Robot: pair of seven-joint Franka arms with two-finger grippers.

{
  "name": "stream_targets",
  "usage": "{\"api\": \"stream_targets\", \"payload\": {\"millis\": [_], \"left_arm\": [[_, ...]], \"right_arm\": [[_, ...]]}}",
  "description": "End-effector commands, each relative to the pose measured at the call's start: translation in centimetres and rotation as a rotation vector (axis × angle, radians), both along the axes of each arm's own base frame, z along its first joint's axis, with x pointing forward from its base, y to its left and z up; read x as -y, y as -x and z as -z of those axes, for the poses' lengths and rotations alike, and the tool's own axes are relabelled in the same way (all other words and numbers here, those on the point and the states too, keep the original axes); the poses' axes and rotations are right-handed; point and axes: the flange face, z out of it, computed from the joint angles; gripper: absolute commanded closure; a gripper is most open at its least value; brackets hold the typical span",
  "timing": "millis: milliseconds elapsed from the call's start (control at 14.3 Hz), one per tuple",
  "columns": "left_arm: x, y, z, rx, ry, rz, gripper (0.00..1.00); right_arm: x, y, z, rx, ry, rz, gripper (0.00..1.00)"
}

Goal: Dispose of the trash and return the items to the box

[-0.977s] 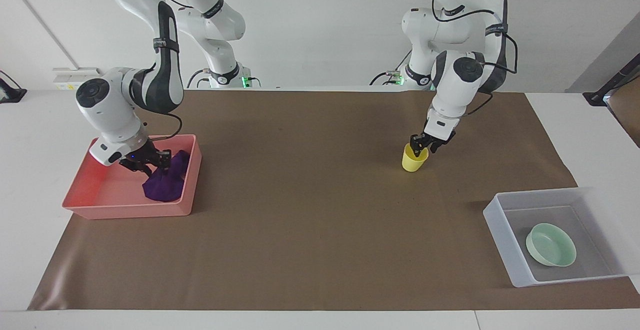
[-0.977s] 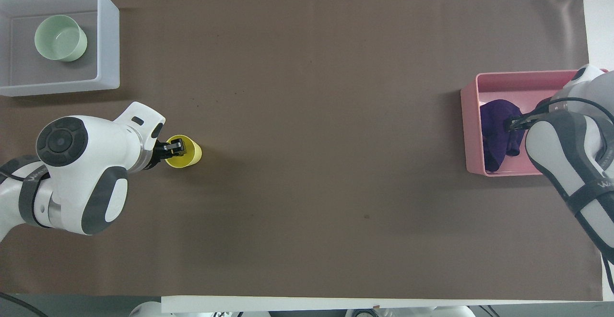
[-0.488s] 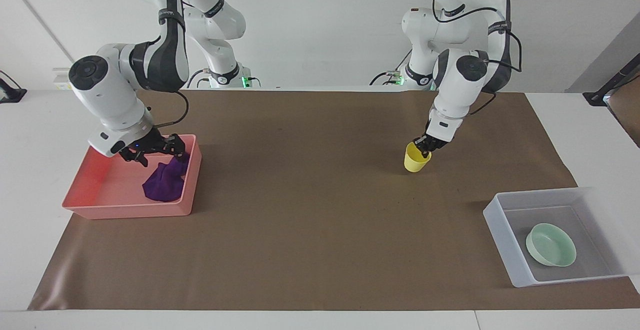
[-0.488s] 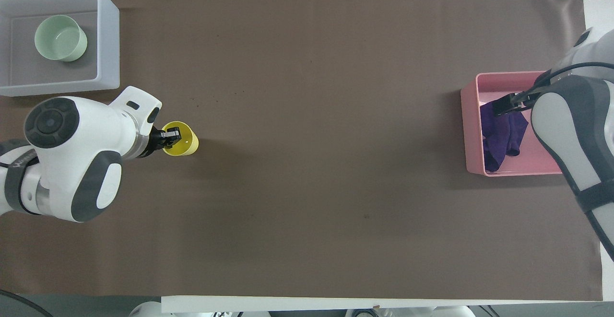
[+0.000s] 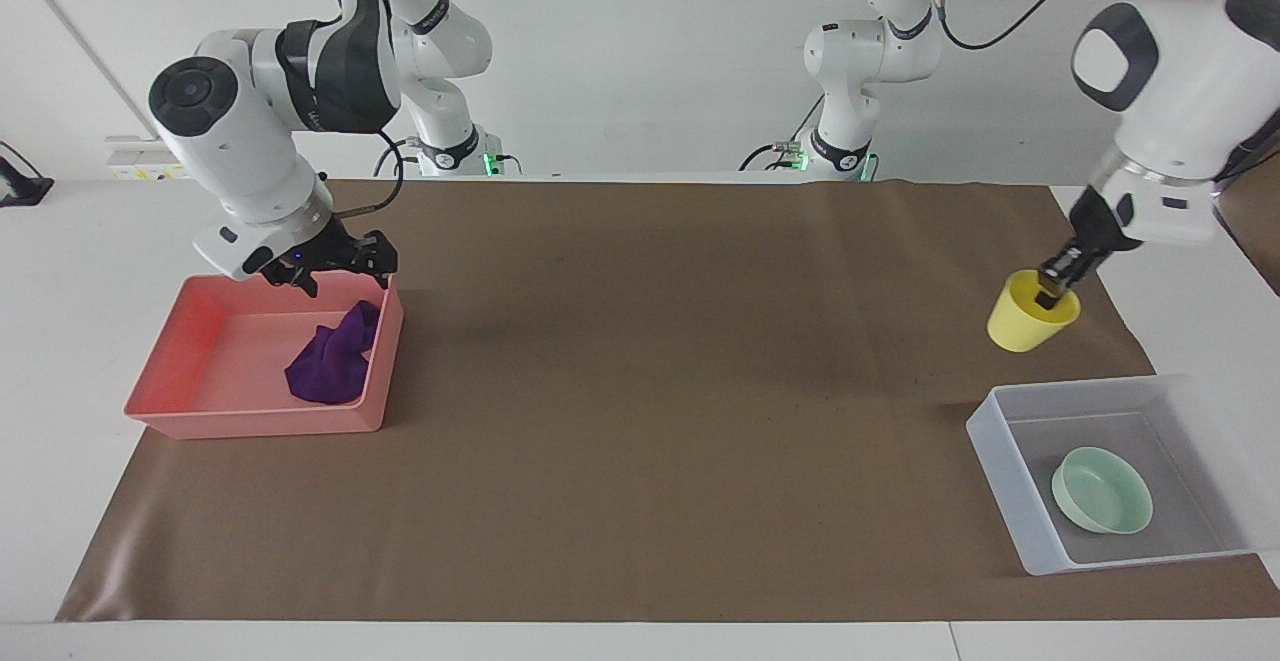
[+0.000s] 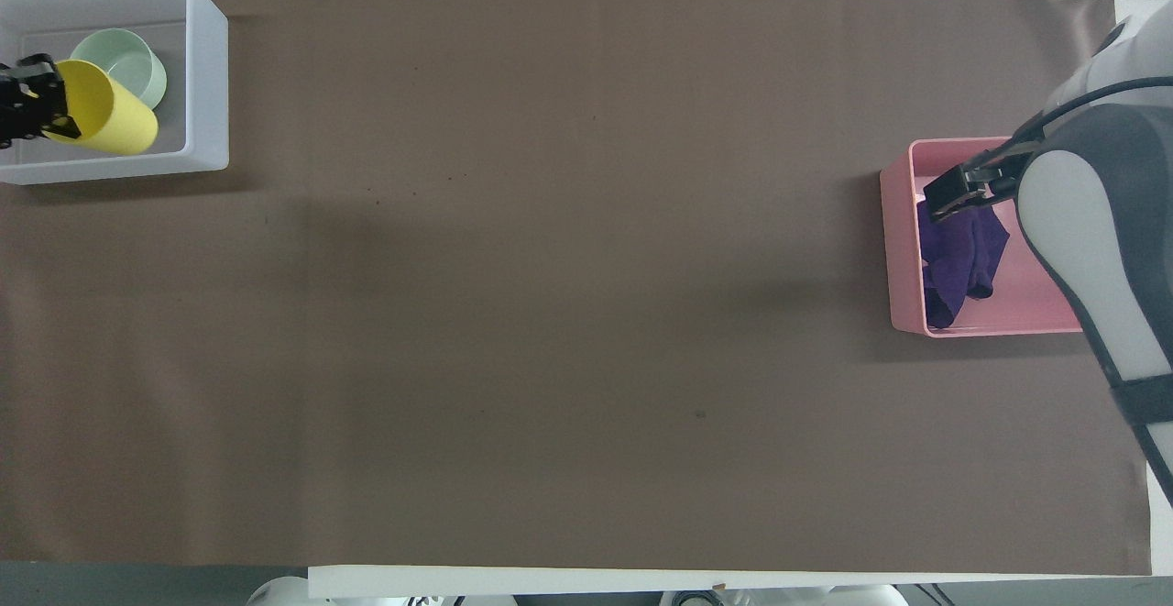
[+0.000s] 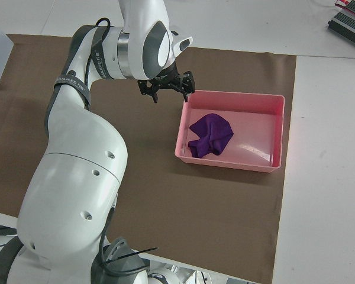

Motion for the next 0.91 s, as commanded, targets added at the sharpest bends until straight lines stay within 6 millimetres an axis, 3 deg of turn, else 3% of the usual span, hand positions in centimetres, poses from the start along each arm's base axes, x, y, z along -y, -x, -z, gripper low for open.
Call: {"api": "stream_targets", "payload": {"millis": [0, 140, 419, 558, 628, 698, 837], "left_arm": [[-4.8, -5.3, 5.7, 0.064, -0.024, -0.011, 1.0], [-6.9, -6.9, 9.4, 0.095, -0.01, -0.045, 1.0], [-7.1, -8.4, 16.5, 0.104, -0.016, -0.045, 1.0], [-8.1, -9.0, 18.1, 0.137, -0.028, -0.054, 1.0], [-8.2, -9.1, 18.4, 0.162, -0.032, -0.052, 0.94], [-8.2, -9.1, 18.6, 0.165, -0.034, -0.046, 0.83], [-7.7, -9.3, 18.2, 0.168, -0.039, -0.034, 0.17]], "right_arm": [[-0.3, 2.0, -2.9, -0.009, 0.008, -0.006, 0.01], [-0.4, 3.1, -4.3, -0.016, 0.004, -0.027, 0.01], [-0.4, 6.1, -6.5, -0.064, -0.019, -0.135, 0.01], [-0.4, 7.7, -6.5, -0.078, -0.021, -0.136, 0.01], [-0.5, 8.5, -6.3, -0.086, -0.023, -0.129, 0.01], [-0.6, 8.7, -6.2, -0.087, -0.023, -0.126, 0.01], [-0.7, 8.7, -6.3, -0.084, -0.027, -0.129, 0.01]]}}
